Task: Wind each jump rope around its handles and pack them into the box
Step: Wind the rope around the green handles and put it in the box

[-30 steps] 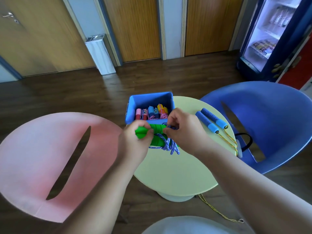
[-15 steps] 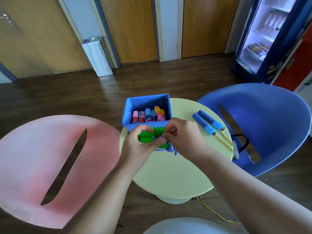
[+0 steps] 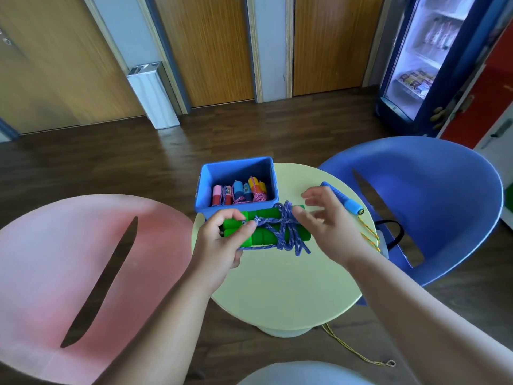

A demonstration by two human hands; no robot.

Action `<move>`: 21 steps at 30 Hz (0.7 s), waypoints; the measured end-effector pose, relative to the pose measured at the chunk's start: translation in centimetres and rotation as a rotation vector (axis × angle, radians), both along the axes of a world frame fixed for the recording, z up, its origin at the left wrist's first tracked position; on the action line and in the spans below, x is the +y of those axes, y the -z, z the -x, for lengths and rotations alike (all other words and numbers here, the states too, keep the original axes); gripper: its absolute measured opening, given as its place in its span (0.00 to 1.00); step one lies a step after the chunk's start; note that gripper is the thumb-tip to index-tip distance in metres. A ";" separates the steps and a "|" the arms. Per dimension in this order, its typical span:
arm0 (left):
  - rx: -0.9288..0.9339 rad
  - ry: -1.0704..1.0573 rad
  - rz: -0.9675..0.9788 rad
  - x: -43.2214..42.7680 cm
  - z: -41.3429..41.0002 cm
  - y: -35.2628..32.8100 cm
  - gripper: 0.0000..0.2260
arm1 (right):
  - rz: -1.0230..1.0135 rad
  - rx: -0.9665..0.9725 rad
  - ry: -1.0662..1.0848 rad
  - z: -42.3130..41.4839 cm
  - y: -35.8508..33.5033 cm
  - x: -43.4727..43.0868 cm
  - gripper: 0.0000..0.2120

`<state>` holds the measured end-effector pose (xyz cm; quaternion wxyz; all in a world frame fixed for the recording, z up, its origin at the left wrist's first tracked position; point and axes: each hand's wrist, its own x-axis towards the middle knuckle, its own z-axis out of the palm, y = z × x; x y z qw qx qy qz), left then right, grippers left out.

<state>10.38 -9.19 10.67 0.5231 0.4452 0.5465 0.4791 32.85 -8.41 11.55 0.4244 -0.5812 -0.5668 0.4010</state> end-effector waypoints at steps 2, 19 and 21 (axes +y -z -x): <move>-0.084 0.013 0.009 -0.1 -0.4 -0.2 0.11 | 0.089 0.146 -0.143 -0.1 -0.3 -0.6 0.11; 0.468 -0.056 -0.424 -0.3 -1.1 -2.6 0.08 | -0.024 0.308 -0.117 -0.7 0.3 -1.5 0.15; 0.432 0.031 -0.334 -0.3 -1.3 -3.3 0.09 | -0.012 0.378 -0.117 -1.0 0.3 -1.3 0.15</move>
